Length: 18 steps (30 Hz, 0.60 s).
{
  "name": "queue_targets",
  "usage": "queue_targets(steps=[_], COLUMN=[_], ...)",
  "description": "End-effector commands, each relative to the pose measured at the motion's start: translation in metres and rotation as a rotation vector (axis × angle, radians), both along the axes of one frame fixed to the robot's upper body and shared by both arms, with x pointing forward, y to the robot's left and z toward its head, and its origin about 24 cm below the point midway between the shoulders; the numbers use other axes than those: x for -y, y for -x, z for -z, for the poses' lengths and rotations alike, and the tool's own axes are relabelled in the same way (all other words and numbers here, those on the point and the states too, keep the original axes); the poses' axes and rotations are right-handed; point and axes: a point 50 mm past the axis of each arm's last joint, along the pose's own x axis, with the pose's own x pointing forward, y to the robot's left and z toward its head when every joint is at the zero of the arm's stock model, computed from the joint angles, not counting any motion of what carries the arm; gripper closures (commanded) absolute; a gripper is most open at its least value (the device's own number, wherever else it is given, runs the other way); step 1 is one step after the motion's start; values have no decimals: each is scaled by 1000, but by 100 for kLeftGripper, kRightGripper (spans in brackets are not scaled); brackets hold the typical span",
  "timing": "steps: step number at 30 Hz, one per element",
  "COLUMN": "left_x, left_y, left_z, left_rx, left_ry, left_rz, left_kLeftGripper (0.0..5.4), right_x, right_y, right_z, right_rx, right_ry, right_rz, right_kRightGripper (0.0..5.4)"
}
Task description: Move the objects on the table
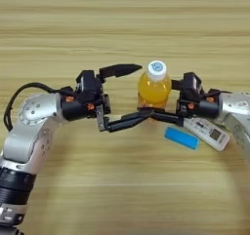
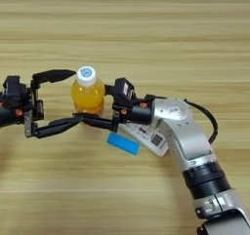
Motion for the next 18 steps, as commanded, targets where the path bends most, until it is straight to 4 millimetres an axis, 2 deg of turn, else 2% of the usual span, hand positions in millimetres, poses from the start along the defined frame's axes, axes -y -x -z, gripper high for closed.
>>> queue_targets(steps=[1,7,13,15,18], left_x=[-5,-11,-23,-28,-33], left_y=[3,-1,-19,-27,-40], left_z=[-6,-12,0,4,15], left_rx=[2,-9,-51,-67,-44], left_ry=[80,212,285,310,315], left_rz=[-46,-194,-441,-548,-802], left_kLeftGripper=[0,0,0,0,0], right_x=[-2,-5,-10,-11,-13], right_y=[-11,-20,-28,-29,-29], right_z=[-12,-7,-3,-2,-1], right_rx=[59,62,67,63,78], right_ry=[-60,-99,-143,-159,-168], right_rz=[82,200,354,385,434], right_kRightGripper=[196,196,196,196,196])
